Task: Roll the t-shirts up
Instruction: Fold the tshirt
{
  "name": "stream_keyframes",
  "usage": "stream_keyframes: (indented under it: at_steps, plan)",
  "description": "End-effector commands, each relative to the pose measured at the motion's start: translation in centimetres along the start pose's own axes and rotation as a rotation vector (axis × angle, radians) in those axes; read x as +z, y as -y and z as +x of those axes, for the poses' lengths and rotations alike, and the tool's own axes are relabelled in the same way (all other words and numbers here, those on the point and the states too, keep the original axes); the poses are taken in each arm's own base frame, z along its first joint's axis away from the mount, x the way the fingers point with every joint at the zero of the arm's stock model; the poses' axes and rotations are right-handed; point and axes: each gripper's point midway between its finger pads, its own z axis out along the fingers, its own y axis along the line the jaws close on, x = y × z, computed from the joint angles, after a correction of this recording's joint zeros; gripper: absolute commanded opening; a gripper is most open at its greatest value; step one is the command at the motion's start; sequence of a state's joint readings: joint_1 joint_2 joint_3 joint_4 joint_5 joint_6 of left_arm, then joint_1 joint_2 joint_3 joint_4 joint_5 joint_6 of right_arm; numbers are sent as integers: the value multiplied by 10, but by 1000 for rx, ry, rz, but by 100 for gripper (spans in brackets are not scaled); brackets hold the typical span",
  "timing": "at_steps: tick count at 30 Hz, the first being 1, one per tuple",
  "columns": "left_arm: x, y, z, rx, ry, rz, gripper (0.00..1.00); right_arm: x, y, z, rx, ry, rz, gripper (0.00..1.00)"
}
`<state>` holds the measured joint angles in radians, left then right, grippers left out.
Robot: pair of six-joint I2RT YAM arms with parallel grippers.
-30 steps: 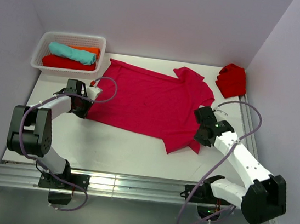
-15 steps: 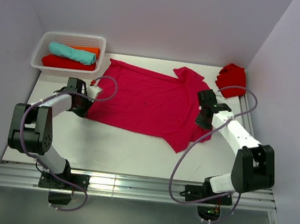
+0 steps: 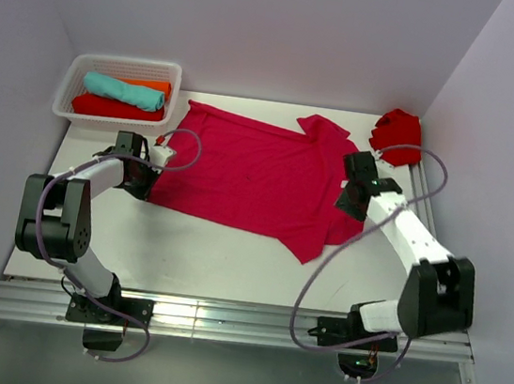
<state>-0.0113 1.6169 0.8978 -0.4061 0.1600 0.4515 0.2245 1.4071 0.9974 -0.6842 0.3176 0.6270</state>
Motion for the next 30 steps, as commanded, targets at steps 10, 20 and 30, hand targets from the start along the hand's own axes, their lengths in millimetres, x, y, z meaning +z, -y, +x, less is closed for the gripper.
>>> stream_keyframes:
  at_steps: [10, 20, 30]
  plan:
    - [-2, -6, -7, 19, 22, -8, 12, -7, 12, 82, 108, -59, -150, 43]
    - [-1, -4, -4, 15, 18, -2, 12, -7, -15, 104, 109, -41, -262, 50]
    - [-2, -3, -2, 8, 15, -5, 12, 1, -16, 116, 110, -46, -260, 50]
